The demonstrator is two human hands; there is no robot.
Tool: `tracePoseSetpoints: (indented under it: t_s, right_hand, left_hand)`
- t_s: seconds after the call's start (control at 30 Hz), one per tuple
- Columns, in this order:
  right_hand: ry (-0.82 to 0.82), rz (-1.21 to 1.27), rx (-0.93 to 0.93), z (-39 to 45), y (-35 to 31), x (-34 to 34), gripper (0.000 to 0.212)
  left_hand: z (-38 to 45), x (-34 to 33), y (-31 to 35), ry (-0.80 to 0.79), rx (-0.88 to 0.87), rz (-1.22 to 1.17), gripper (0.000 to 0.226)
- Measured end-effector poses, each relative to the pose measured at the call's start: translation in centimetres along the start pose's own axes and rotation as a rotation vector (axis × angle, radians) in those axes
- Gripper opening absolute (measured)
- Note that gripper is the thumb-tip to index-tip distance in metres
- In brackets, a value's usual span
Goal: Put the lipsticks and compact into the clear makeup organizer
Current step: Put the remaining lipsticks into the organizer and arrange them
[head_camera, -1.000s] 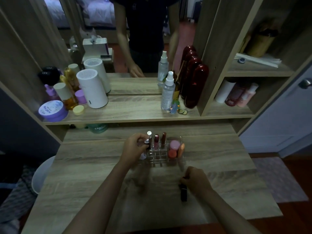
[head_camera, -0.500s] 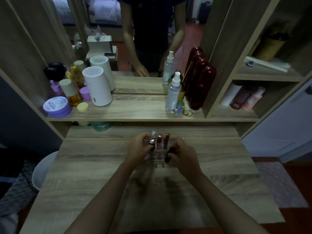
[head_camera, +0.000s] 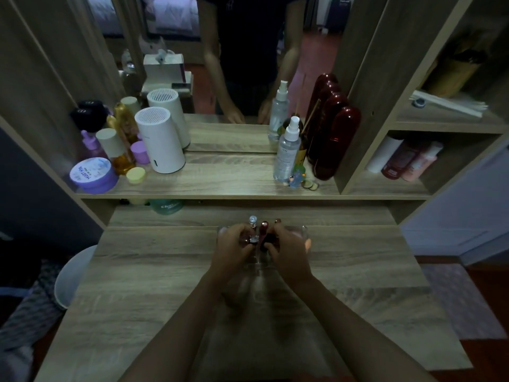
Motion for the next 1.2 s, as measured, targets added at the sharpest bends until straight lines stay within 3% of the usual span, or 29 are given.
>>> tracePoseSetpoints:
  t_s: [0.5, 0.77, 1.07, 1.2]
  right_hand:
    - [-0.126, -0.085, -0.095, 0.9, 1.8, -2.6, 0.028]
    - [-0.141, -0.054, -0.075, 1.2, 1.8, -2.6, 0.03]
    - [0.0, -0.121, 0.045, 3.3, 0.5, 0.7, 0.008]
    - [-0.067, -0.231, 0.155, 4.5, -0.7, 1.1, 0.011]
  left_hand:
    - [-0.1, -0.5, -1.2, -0.068, 0.03, 0.048, 0.022]
    - [-0.2, -0.7, -1.1, -0.043, -0.036, 0.107, 0.025]
    - [1.4, 1.5, -0.2, 0.059, -0.1, 0.014, 0.018]
    - [2.3, 1.8, 0.6, 0.069, -0.142, -0.02, 0.027]
Point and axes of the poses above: each hand's wrist, its own z-axis towards the middle knuckle, its own x-axis out of the back of the hand, y = z × x, the point moved 3 cm from there along z, towards the middle knuckle
